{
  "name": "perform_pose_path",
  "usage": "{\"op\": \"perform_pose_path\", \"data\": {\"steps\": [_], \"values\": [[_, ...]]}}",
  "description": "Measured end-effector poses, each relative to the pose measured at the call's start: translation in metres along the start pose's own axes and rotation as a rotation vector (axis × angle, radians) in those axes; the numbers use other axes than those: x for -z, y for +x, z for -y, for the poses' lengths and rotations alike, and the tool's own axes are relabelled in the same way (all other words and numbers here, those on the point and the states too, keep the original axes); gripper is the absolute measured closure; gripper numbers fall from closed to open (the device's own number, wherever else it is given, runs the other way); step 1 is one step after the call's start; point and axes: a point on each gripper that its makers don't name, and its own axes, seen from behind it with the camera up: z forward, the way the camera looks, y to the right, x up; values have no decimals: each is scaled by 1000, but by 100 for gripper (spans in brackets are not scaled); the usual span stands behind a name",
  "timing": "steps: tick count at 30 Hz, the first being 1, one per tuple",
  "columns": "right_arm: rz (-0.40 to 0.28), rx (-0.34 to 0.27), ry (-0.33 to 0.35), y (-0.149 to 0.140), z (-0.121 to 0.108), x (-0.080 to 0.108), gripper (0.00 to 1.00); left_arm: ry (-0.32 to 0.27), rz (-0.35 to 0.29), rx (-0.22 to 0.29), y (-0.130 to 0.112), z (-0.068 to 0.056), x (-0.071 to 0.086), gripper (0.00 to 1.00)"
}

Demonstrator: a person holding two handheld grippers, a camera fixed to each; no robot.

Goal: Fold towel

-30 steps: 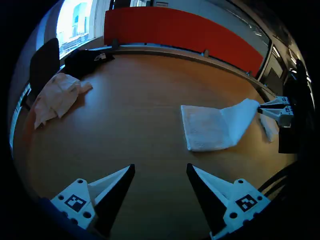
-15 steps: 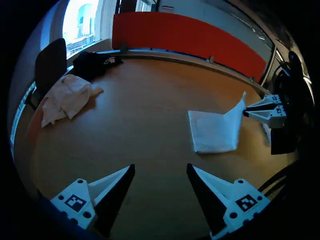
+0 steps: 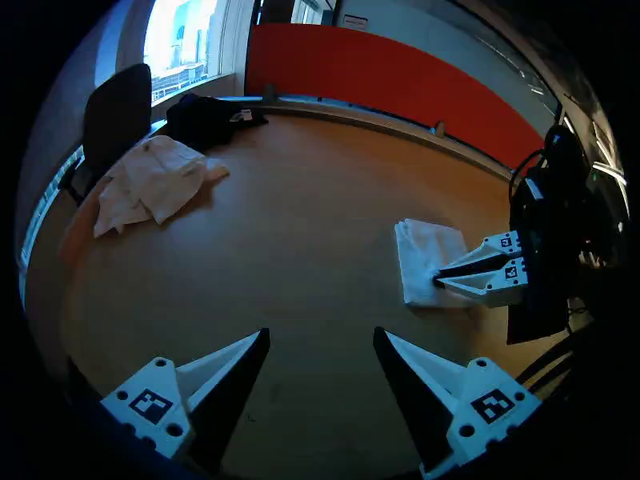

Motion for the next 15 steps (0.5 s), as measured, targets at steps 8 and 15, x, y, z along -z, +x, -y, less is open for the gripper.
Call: {"op": "perform_pose_path", "data": {"steps": [8,15], "values": [[-5,-19,2,-3,-2,3,90,-8,6,-1,-1,-2,-2,4],[-16,-28,2,-5,-2,10,50,-12,11,-18,-1,-5,-4,4]]}}
